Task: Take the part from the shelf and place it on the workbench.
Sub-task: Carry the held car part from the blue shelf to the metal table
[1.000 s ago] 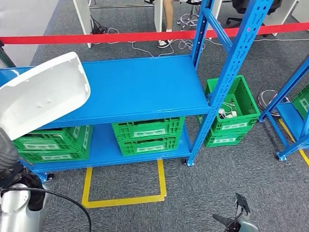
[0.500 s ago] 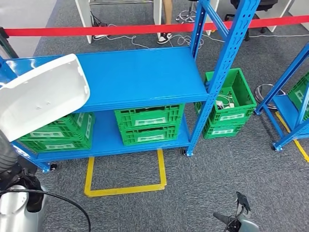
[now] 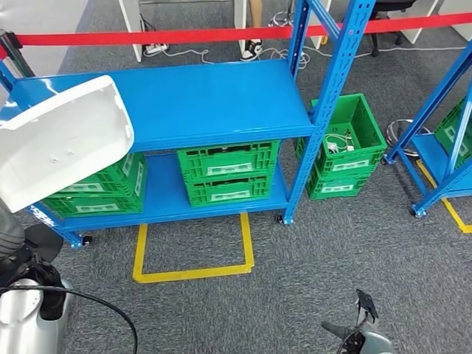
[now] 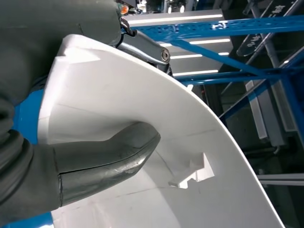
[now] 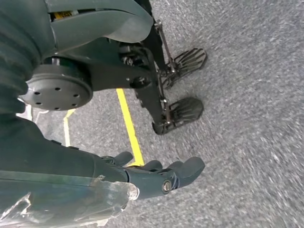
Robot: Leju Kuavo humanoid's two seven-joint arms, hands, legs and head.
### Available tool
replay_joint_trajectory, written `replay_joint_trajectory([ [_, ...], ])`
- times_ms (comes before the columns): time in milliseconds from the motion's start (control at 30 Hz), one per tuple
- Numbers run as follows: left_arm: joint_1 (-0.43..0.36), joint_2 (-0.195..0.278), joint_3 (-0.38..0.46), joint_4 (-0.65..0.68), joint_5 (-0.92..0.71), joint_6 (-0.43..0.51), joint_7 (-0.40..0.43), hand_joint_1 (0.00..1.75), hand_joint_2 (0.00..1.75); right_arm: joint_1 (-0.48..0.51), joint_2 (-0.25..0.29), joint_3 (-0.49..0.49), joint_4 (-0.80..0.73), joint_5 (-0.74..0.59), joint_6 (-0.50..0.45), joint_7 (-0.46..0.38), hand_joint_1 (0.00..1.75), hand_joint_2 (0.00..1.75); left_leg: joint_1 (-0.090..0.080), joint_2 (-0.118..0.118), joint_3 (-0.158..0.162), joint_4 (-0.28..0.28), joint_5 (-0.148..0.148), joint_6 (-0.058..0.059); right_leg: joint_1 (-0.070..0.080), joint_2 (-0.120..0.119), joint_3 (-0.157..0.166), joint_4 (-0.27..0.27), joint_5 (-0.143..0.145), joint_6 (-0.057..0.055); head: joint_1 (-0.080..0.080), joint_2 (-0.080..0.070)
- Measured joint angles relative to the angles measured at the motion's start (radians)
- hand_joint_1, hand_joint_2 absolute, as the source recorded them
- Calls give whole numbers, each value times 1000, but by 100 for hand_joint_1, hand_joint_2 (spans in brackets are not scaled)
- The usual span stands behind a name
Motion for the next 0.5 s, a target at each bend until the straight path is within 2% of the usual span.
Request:
replay_joint_trajectory([
  [33,0,0,0,0,0,0,0,175,175,0,1,1,0,0,0,1,0,175,0,-1,-5,-2,0,-6,-1,-2,-8,-1,11,-7,1,0],
  [67,0,0,0,0,0,0,0,175,175,-1,1,1,0,0,0,1,0,175,0,-1,-13,9,-20,-11,-3,-4,-18,-4,25,-16,1,0],
  [100,-1,1,1,0,0,0,0,175,175,-2,2,2,0,0,0,2,0,175,-1,-2,-26,39,-56,-16,-5,-6,-30,-7,39,-23,1,0],
  [133,-1,1,1,0,0,0,0,175,175,-4,2,2,0,0,0,2,0,175,0,-2,-44,92,-107,-19,-6,-7,-42,-6,52,-29,1,0],
  [167,-1,2,2,0,0,0,1,175,175,-4,2,3,0,-1,0,3,0,175,0,-2,-62,162,-156,-22,-6,-7,-58,-3,64,-32,-1,0],
  [200,0,3,2,0,0,0,2,175,175,-3,2,3,0,-1,0,4,0,175,0,-2,-77,229,-189,-24,-6,-8,-75,0,74,-32,-2,0],
  [233,1,3,2,1,0,-1,3,175,175,-2,2,3,0,-1,0,5,0,175,0,-2,-81,276,-200,-25,-6,-8,-92,4,85,-32,-1,0],
  [267,1,3,3,1,0,-1,3,175,175,-2,2,3,0,-2,1,6,0,175,1,-2,-71,290,-190,-26,-6,-8,-110,7,96,-32,-2,0],
  [300,1,3,3,1,0,-2,3,175,175,-1,3,3,0,-2,1,7,0,175,1,-2,-44,269,-165,-27,-6,-9,-127,10,108,-30,-2,0],
  [333,1,3,3,1,0,-2,3,175,175,-2,3,3,0,-2,1,7,0,175,2,-2,-1,218,-139,-27,-7,-8,-143,12,120,-27,-3,0],
  [367,0,3,3,1,0,-2,3,175,175,-2,3,3,0,-2,2,7,0,175,3,-2,51,149,-127,-27,-6,-8,-157,16,130,-23,-3,0],
  [400,-1,3,3,0,0,-3,3,175,175,-2,3,3,0,-2,2,7,0,175,2,-3,97,81,-128,-23,-4,-7,-168,19,139,-18,-2,0],
  [433,-2,3,3,0,0,-3,4,175,175,-3,3,3,0,-2,2,7,0,175,2,-4,127,32,-136,-18,-3,-6,-175,20,150,-13,-2,0],
  [467,-2,3,3,0,0,-4,4,175,175,-3,2,3,0,-2,2,7,0,175,-1,-5,139,5,-144,-10,-2,-6,-181,19,161,-8,-2,0],
  [500,-2,3,3,0,0,-5,5,175,175,-3,2,3,0,-2,3,7,0,175,-2,-6,133,-1,-140,1,-3,-6,-185,17,172,-3,-1,0],
])
